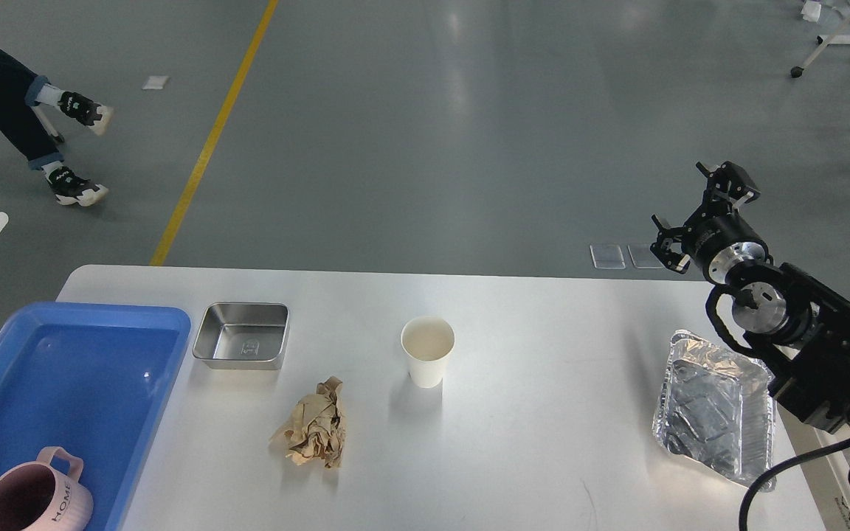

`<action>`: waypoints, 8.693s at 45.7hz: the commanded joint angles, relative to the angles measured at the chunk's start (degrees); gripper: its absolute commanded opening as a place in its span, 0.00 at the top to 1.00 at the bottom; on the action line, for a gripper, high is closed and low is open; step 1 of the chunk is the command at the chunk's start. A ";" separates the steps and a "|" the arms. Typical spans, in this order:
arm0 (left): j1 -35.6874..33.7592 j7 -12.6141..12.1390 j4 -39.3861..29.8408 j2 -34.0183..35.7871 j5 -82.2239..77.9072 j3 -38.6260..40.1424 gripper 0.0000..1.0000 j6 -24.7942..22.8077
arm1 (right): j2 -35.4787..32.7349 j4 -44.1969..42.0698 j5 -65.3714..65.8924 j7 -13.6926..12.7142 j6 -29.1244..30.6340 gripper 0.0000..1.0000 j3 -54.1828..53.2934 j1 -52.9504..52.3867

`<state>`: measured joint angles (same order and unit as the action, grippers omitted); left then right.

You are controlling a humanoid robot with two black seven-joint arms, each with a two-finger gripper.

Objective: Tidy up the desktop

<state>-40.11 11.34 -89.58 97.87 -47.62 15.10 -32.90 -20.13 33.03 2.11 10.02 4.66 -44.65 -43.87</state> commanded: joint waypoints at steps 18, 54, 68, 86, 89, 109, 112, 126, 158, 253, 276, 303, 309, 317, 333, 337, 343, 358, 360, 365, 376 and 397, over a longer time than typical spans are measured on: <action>-12.80 -0.45 -3.06 17.36 0.42 -0.77 0.05 -14.38 | -0.34 0.02 0.00 0.09 0.09 0.00 -0.09 -0.16; -12.10 -15.83 36.56 -41.16 -2.56 -1.03 0.03 -3.57 | -0.26 -0.07 0.09 0.09 0.00 0.00 0.18 0.45; -12.10 -15.74 48.44 -58.22 -5.46 -0.95 0.02 0.12 | -0.34 -0.07 0.18 0.09 0.09 0.00 0.18 0.98; -11.22 -15.91 53.10 -66.05 -5.47 -0.94 0.03 3.20 | -0.52 -0.07 0.18 0.09 0.09 0.00 0.18 1.15; -11.13 -15.83 55.47 -67.37 -5.29 -0.95 0.03 3.20 | -0.52 -0.07 0.18 0.09 0.09 0.00 0.18 1.24; -9.73 -15.83 65.58 -74.93 -5.29 -1.30 0.03 7.06 | -0.26 -0.07 0.18 0.09 0.18 0.00 0.18 1.86; -9.55 -15.91 65.67 -75.54 -5.29 -1.30 0.03 7.85 | -0.34 -0.07 0.18 0.09 0.18 0.00 0.18 1.94; -9.11 -15.91 66.37 -77.92 -5.38 -3.05 0.07 10.93 | -0.52 -0.07 0.18 0.09 0.26 0.00 0.18 2.47; -9.11 -16.35 66.46 -79.67 -5.29 -7.62 0.41 10.93 | -0.61 -0.07 0.18 0.17 0.18 0.00 0.09 3.00; -11.48 -21.37 16.29 -26.17 -4.76 -7.89 1.00 1.27 | -2.28 0.28 0.09 0.17 0.18 0.00 0.00 3.18; -11.48 -4.31 13.37 0.48 -3.53 -8.68 1.00 -3.31 | -1.40 0.28 0.09 0.09 0.00 0.00 0.00 2.56; -7.62 -5.10 49.84 -33.61 12.90 -12.55 1.00 3.37 | -1.31 1.60 0.09 0.09 -0.88 0.00 0.18 2.56; -5.69 -5.37 54.50 -40.55 14.75 -12.46 1.00 4.86 | -1.49 2.48 0.09 0.09 -1.49 0.00 0.18 2.56; -2.35 -5.63 59.16 -47.76 19.23 -12.37 1.00 8.64 | -1.66 2.74 0.09 0.09 -1.67 0.00 0.18 2.56; 1.70 -6.42 64.26 -55.06 22.22 -12.37 1.00 11.02 | -1.66 2.83 0.09 0.09 -1.85 0.00 0.09 2.56; 1.79 -6.42 65.05 -56.03 22.22 -12.28 1.00 11.37 | -1.66 2.83 0.09 0.09 -1.85 0.00 0.09 2.65; 2.23 -6.77 66.90 -57.52 22.22 -12.28 1.00 11.55 | -1.66 2.83 0.09 0.09 -1.85 0.00 0.09 2.65; 2.67 -6.86 67.43 -58.49 22.22 -12.28 1.00 11.63 | -1.75 3.71 0.09 0.09 -2.37 0.00 0.00 2.65; 2.67 -6.86 67.43 -58.58 22.22 -12.28 1.00 11.63 | -1.75 3.71 0.09 0.09 -2.37 0.00 0.00 2.65; 2.75 -6.86 67.43 -59.02 22.13 -12.55 1.00 11.55 | -1.75 3.71 0.09 0.09 -2.37 0.00 0.09 2.73; 3.46 -7.12 67.43 -59.81 22.13 -12.64 1.00 11.72 | -2.01 4.59 0.09 0.09 -2.55 0.00 0.00 2.65; 4.16 -7.21 68.22 -59.81 22.22 -12.46 0.89 12.07 | -2.19 4.68 0.09 0.09 -2.90 0.00 0.00 2.65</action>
<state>-35.96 4.04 -21.88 37.88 -25.48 2.44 -21.10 -22.34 37.70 2.19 10.11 1.76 -44.65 -41.17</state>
